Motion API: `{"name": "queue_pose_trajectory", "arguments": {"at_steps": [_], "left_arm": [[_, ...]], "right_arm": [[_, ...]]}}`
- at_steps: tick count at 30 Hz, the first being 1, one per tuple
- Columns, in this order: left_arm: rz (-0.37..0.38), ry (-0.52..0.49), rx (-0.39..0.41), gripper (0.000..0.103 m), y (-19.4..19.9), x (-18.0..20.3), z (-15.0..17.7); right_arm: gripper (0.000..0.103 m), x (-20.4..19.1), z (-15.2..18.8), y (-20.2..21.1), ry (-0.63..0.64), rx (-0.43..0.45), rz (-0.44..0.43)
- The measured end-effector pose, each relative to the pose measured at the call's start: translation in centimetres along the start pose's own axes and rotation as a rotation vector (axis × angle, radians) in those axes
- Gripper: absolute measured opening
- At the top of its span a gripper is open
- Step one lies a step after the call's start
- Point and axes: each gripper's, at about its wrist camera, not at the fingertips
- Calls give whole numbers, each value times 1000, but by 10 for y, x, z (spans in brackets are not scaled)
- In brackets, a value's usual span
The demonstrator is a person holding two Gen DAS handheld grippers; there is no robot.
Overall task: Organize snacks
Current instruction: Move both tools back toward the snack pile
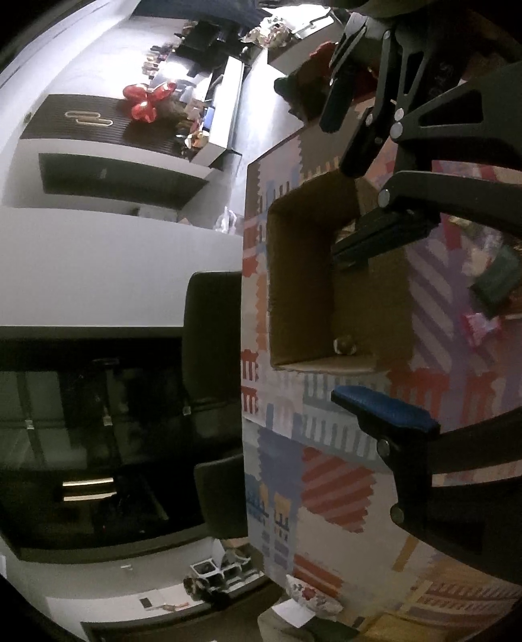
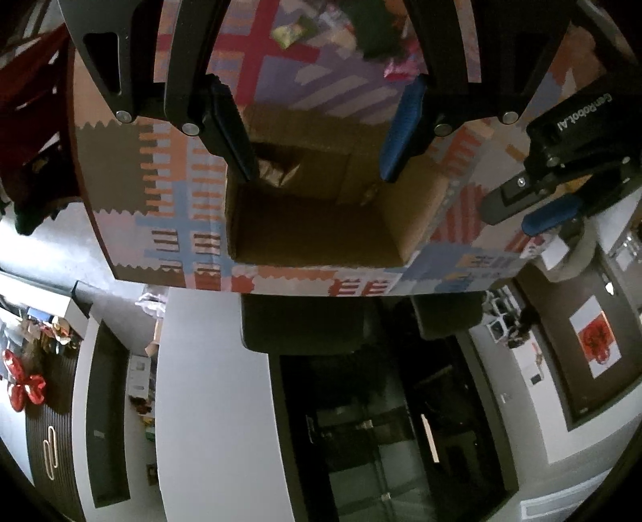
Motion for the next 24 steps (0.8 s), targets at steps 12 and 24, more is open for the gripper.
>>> {"name": "queue_pose_trajectory", "arguments": {"at_steps": [12, 24], "left_arm": [[59, -16, 44, 66, 50, 5, 39], [117, -64, 4, 66, 61, 14, 96]], "right_arm": [[65, -9, 47, 40, -28, 12, -35], [65, -14, 100, 54, -31, -21, -18]]}}
Point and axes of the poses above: each gripper's, at about its wrist camera, not at the fingertips, and y roughly against the way its jaws point, x to its right, z to its underside, and after that the axes turned 3 degrees about -y, right-handed
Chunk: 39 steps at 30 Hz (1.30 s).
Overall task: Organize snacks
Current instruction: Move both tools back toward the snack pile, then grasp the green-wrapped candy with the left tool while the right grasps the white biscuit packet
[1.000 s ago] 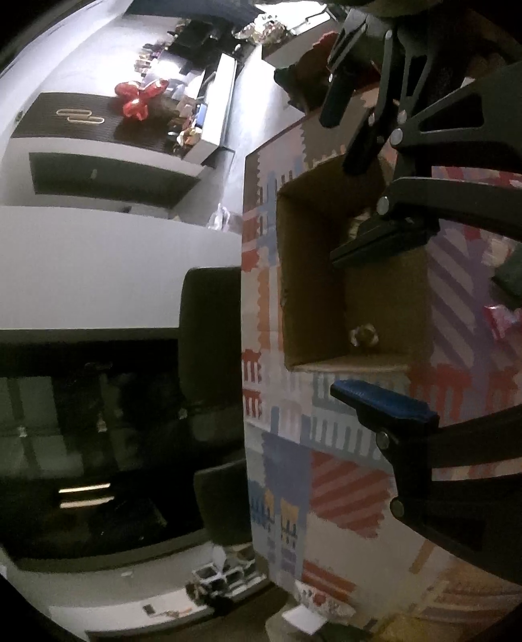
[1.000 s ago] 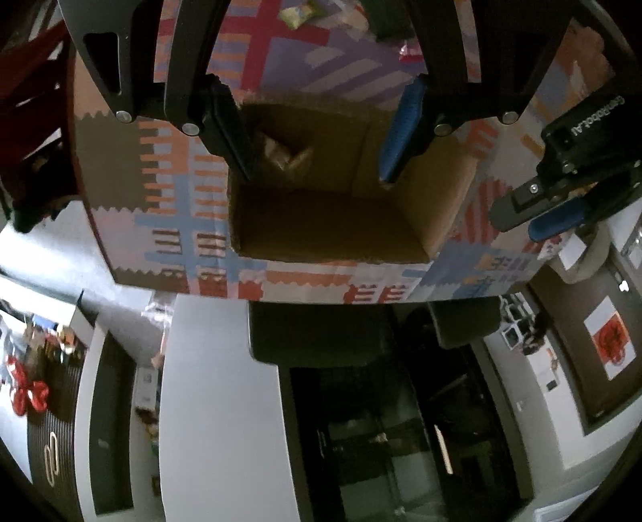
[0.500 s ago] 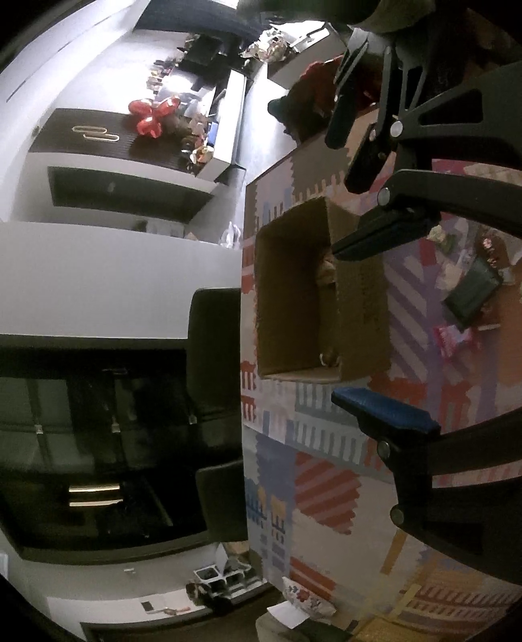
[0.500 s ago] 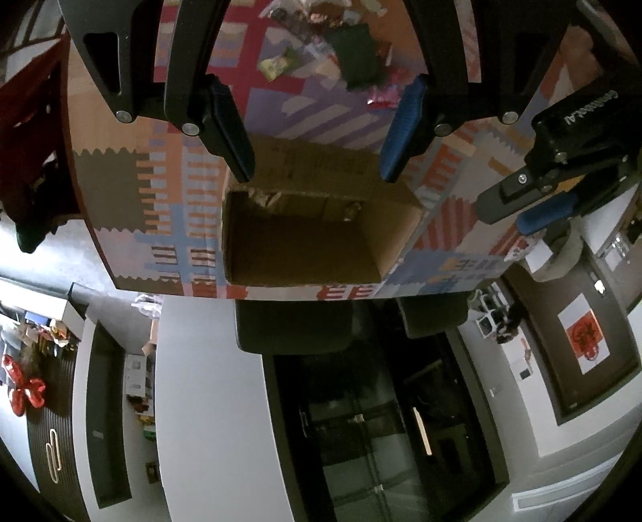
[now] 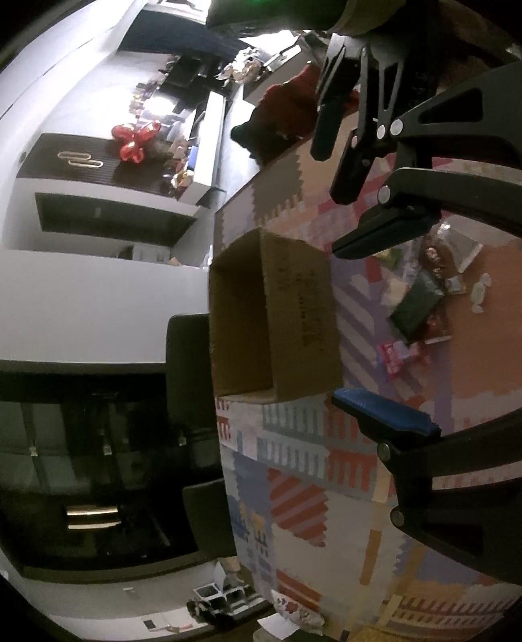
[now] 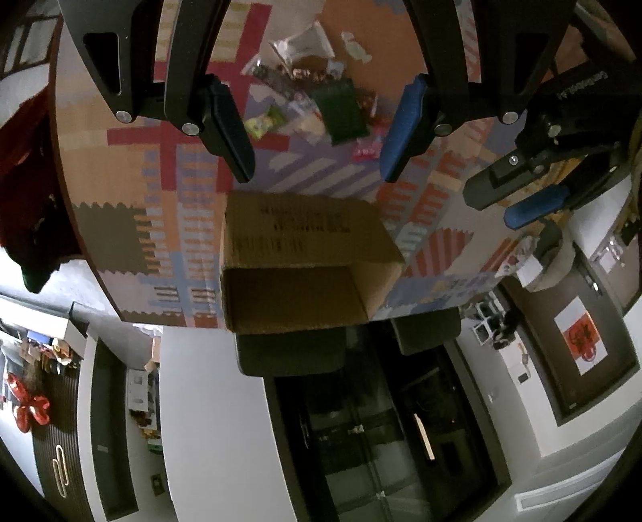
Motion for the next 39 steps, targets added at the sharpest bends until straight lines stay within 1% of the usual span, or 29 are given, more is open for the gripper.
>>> {"name": "queue_pose_trajectory", "arguments": {"at_steps": [5, 9, 15, 18, 23, 26, 30, 37, 39], "left_arm": [[11, -27, -9, 66, 0, 5, 23], [15, -40, -13, 66, 0, 8, 41], [30, -67, -43, 66, -6, 14, 66], [39, -80, -53, 66, -7, 15, 78], [64, -92, -93, 66, -18, 16, 97], [83, -103, -115, 65, -26, 18, 108], [101, -125, -138, 65, -37, 20, 120], [156, -209, -188, 65, -63, 22, 141], [181, -220, -211, 61, -72, 21, 146]], "right_arm": [[65, -3, 25, -4, 25, -39, 1], [65, 0, 44, -13, 6, -96, -8], [65, 4, 69, -22, 4, -137, 15], [65, 5, 82, -22, 5, -126, 37], [65, 1, 96, -22, 36, -114, 54], [65, 3, 103, -27, 15, -125, 45], [65, 10, 115, -38, -46, -153, 43], [65, 15, 132, -57, -122, -198, 80], [65, 16, 138, -66, -146, -217, 89]]}}
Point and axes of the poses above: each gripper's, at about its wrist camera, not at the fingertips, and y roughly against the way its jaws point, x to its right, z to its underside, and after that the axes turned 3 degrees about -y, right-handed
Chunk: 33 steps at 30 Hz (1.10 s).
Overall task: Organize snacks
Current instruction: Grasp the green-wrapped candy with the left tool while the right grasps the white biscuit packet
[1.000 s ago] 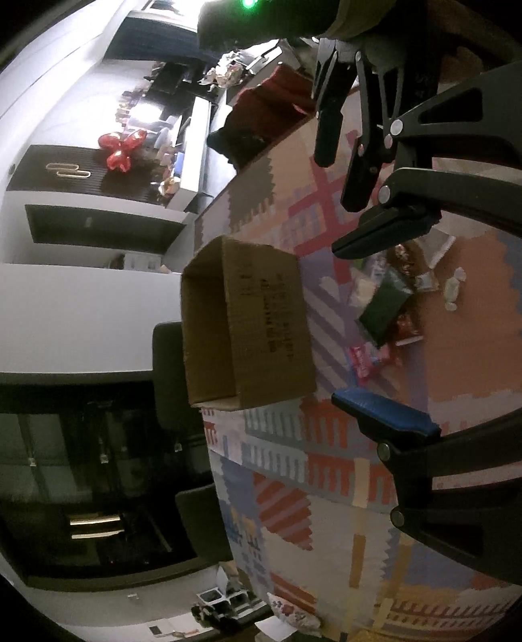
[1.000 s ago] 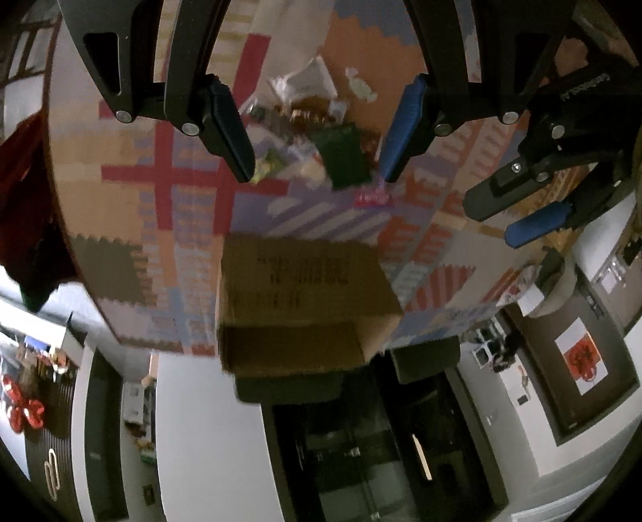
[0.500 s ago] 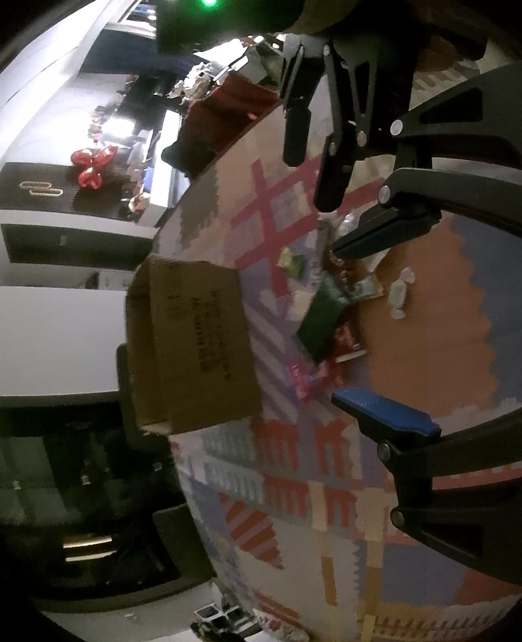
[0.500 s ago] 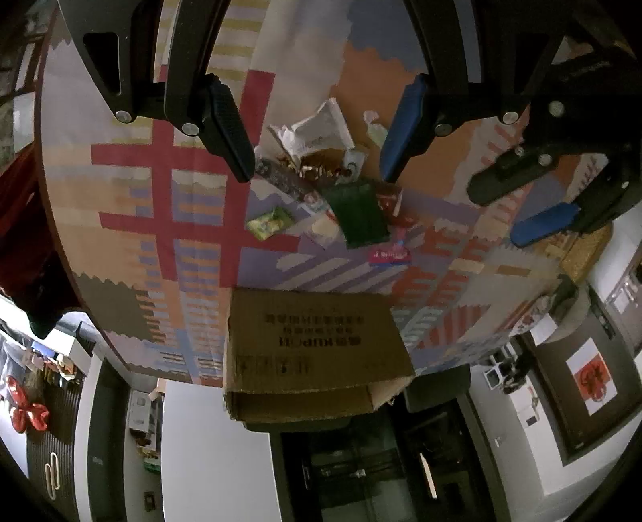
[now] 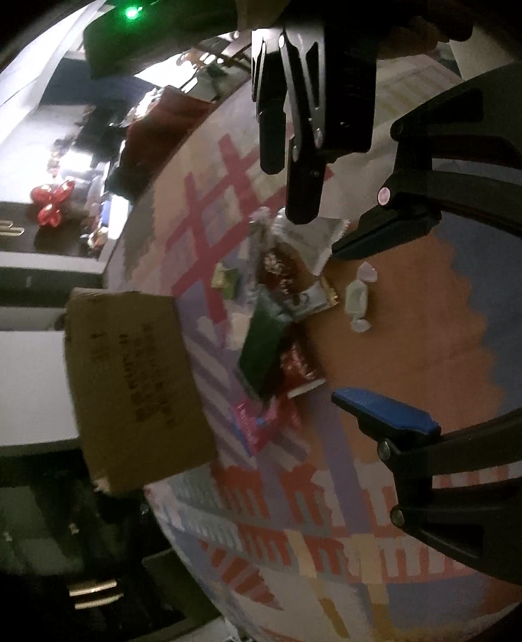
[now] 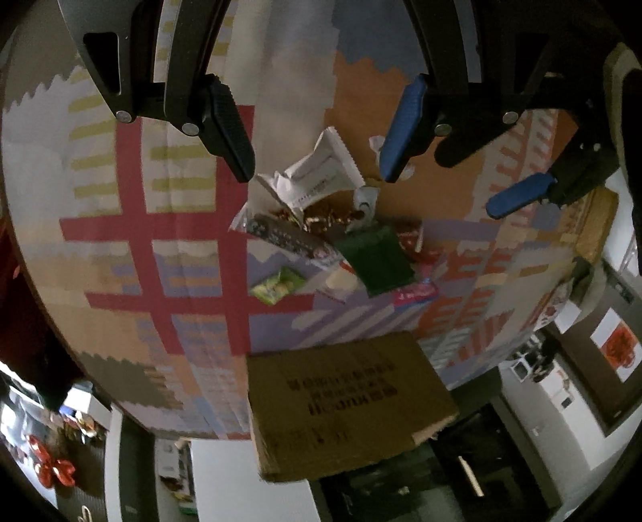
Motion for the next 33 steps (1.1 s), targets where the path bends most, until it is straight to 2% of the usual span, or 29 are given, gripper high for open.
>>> {"name": "queue_pose_trajectory", "arguments": {"at_steps": [2, 10, 18, 24, 30, 33], "left_arm": [[28, -14, -19, 56, -9, -1, 3], [83, -104, -54, 47, -34, 4, 11], [108, -107, -77, 45, -50, 1, 11], [129, -92, -83, 36, -54, 1, 9], [142, -84, -85, 27, -55, 0, 9], [144, -57, -91, 27, -54, -2, 9]], "right_arm": [[65, 2, 2, -7, -27, -15, 1], [65, 6, 4, -30, -106, -52, 3], [65, 7, -2, -40, -140, -54, 13], [64, 11, -7, -48, -170, -62, 11], [59, 12, -8, -52, -165, -68, 14], [47, 10, -10, -53, -146, -70, 20]]}}
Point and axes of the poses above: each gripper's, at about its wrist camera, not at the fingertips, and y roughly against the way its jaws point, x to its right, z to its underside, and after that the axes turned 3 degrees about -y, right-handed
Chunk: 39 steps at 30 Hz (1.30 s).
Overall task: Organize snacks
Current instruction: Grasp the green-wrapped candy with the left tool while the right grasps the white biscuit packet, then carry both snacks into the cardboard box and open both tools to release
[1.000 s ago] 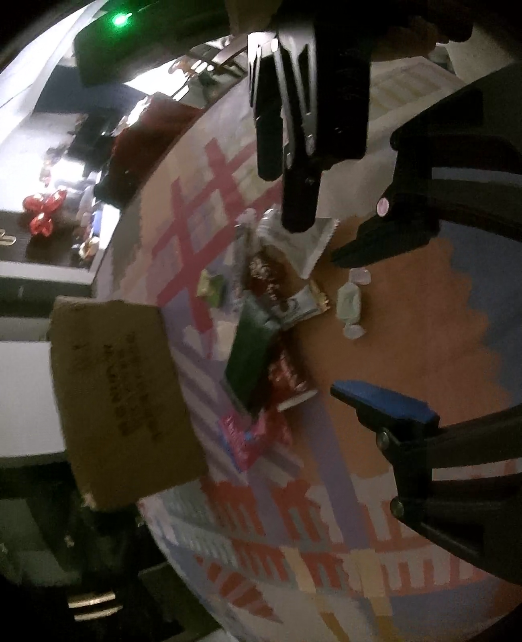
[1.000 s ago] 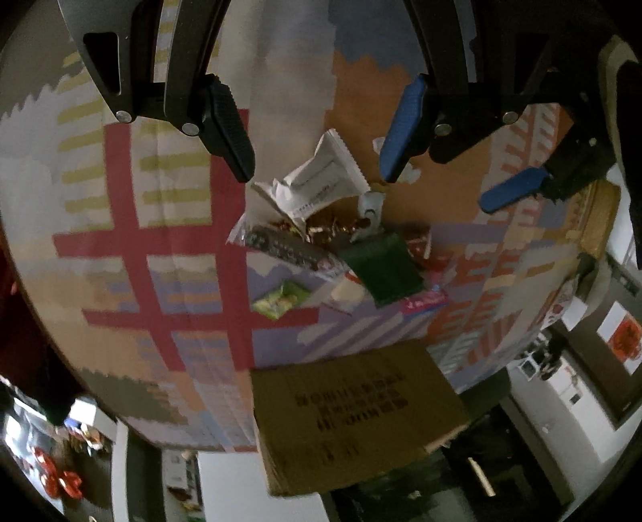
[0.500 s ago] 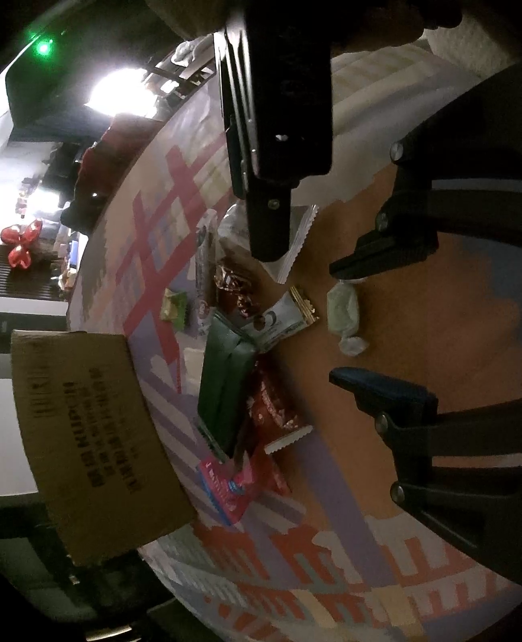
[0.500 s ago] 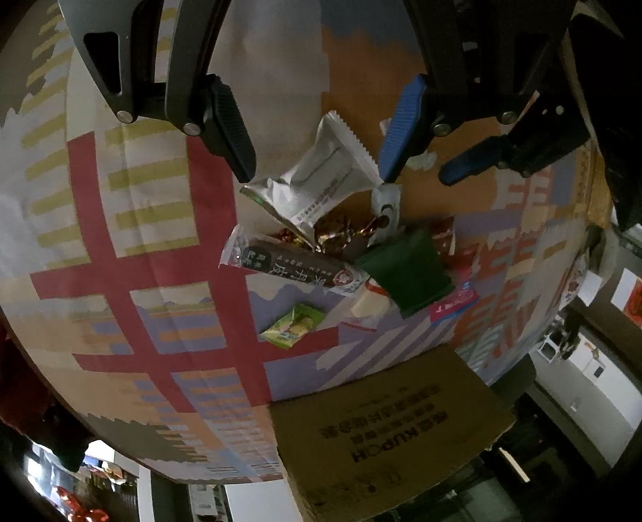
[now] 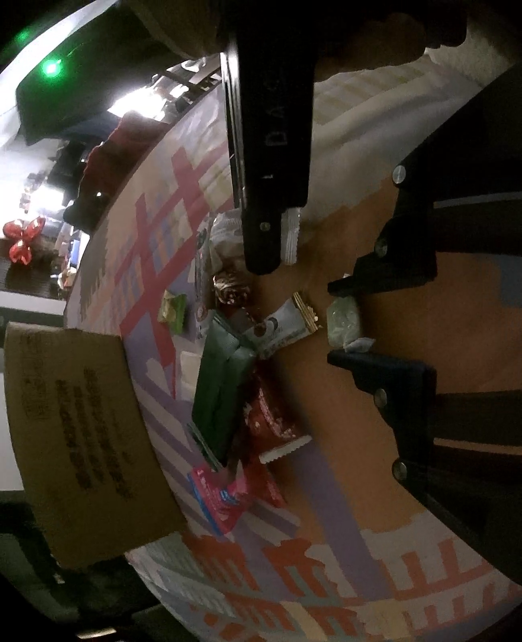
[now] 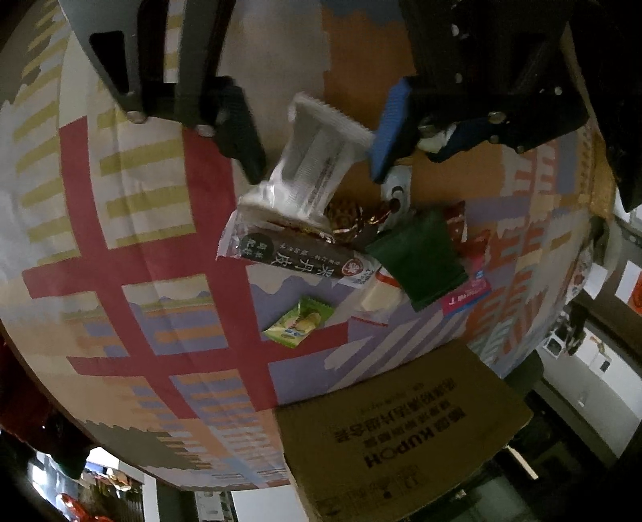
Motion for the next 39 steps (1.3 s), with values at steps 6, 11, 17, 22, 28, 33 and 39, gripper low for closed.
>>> {"name": "queue_pose_trajectory", "arguments": {"at_steps": [6, 11, 17, 22, 28, 33, 39], "left_arm": [[5, 62, 5, 27, 7, -3, -2], [-8, 96, 21, 27, 17, -5, -6], [-28, 122, 54, 27, 32, -5, -12], [-62, 150, 103, 27, 52, -6, -19], [-103, 181, 158, 27, 76, -6, -27], [-140, 192, 210, 27, 96, -7, -38], [-181, 193, 256, 27, 119, -7, -49]], "right_arm": [[42, -1, 0, 0, 26, -5, -9], [41, -1, 2, 1, 38, -17, -18], [40, -4, 4, 12, 67, -3, -31], [40, -8, 3, 27, 93, 25, -43], [40, -17, -4, 50, 141, 73, -62], [40, -26, -11, 67, 179, 115, -82], [40, -34, -23, 87, 212, 175, -109]]}}
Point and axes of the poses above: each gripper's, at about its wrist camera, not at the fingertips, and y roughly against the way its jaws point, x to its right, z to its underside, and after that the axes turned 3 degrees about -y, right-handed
